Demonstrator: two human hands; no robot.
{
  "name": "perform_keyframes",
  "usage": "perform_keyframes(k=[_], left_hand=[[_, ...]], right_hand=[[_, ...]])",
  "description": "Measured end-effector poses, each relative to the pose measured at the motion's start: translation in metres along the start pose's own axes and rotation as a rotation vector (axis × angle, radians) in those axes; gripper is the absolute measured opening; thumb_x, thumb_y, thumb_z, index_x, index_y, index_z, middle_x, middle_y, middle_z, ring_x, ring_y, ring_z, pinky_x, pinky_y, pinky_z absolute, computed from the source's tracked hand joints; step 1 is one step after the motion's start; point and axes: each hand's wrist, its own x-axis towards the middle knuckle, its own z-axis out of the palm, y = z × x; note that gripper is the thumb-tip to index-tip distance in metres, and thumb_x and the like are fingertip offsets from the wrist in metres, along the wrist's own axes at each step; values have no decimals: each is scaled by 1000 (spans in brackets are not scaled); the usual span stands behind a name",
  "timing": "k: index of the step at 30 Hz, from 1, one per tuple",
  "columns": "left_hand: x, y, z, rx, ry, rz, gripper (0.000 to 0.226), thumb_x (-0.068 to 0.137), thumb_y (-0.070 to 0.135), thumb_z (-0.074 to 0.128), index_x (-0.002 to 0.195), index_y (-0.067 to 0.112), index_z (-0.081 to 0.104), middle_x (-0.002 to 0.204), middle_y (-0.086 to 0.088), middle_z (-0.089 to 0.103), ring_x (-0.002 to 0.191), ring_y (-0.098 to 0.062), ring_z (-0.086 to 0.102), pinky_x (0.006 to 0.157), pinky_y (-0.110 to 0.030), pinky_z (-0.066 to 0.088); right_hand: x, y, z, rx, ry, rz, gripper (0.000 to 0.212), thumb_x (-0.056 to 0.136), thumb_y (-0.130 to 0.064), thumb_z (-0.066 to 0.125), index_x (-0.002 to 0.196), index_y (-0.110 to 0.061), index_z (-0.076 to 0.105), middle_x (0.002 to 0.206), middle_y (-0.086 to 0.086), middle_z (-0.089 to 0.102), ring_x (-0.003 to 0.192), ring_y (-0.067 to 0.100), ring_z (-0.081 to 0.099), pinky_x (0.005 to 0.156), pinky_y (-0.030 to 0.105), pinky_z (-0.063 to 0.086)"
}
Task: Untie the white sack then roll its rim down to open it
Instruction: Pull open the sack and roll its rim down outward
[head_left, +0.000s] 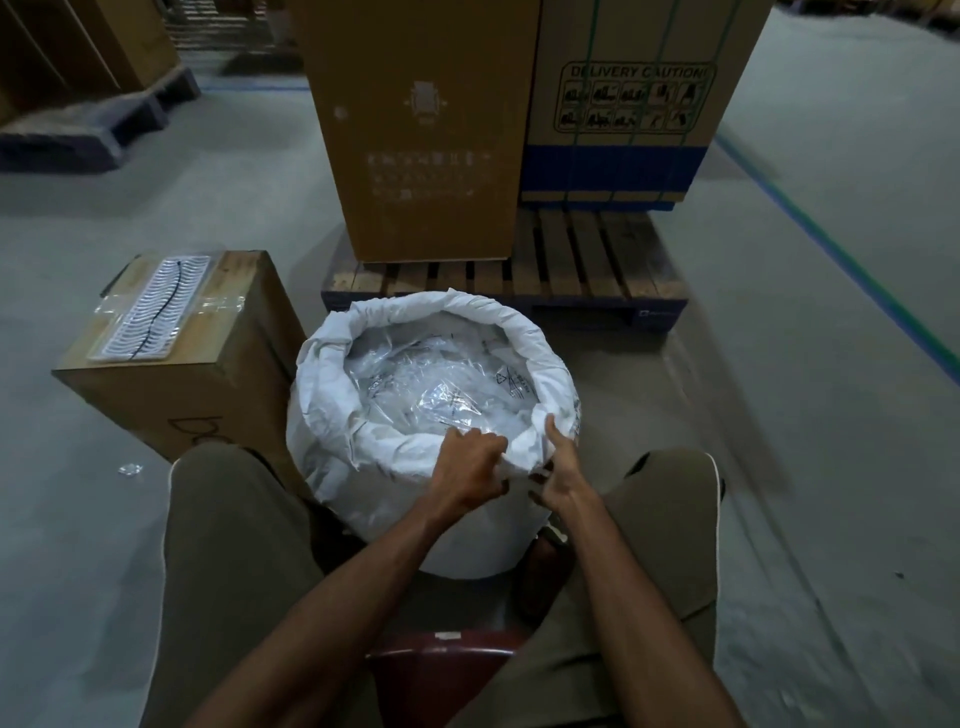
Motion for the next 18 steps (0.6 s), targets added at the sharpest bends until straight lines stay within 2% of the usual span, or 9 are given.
perform_keyframes(k=[2,4,8,10,11,13,14,16,18], left_hand=[[-8,6,13,131,10,124,32,64,37,82,82,19,62,80,0,67,82,-28,65,75,-40,43],[-15,6,22,182,34,231,36,59,35,85,79,18,61,76,-1,63,74,-28,62,69,-38,46],[-25,-15,16,-39,-52,253,50,61,47,76,96,14,59,88,-3,58,81,-29,58,73,-37,41],[-31,-23,4,-238,-98,189,56,64,46,76,109,14,66,98,-5,65,90,-28,62,78,-36,44],[-34,-27,0,-314,-110,148,57,66,43,78,115,14,69,105,-5,70,97,-27,64,83,-35,47],[-36,-32,-6,-396,-107,74,53,69,35,77,118,14,72,112,-4,73,105,-24,66,89,-33,48],[-36,-34,-10,-387,-97,58,50,68,33,75,114,14,73,109,-4,73,103,-25,66,88,-33,49],[-32,-39,-14,-228,-76,55,47,64,37,76,105,16,68,100,-2,69,95,-25,65,89,-35,46],[-29,-44,-15,-23,-105,33,49,60,42,77,102,21,60,94,5,68,87,-20,63,91,-36,39]], right_hand=[[8,18,-2,30,26,43,56,89,-60,68,121,-15,64,101,13,73,82,27,70,61,36,58],[41,39,-10,55,98,5,62,86,-49,76,131,-10,60,115,16,73,97,33,73,68,44,62],[142,76,-31,120,216,19,61,90,-47,68,133,-5,57,119,21,70,102,40,72,84,60,59],[125,74,-22,118,230,49,72,87,-59,65,132,-4,58,118,19,71,99,40,72,82,61,59],[95,66,-10,140,272,51,74,89,-61,62,134,-2,57,120,16,69,97,37,71,79,55,61],[52,54,6,198,218,35,57,104,-50,47,131,0,54,119,11,64,92,28,67,74,40,58],[24,45,15,245,206,44,51,106,-45,42,127,-1,58,116,12,65,93,29,66,75,39,57],[6,40,20,309,230,92,53,103,-43,38,122,-3,67,113,18,70,103,37,66,86,49,58],[-1,35,23,353,151,70,52,103,-38,30,119,-8,69,112,23,70,103,42,66,82,54,56]])
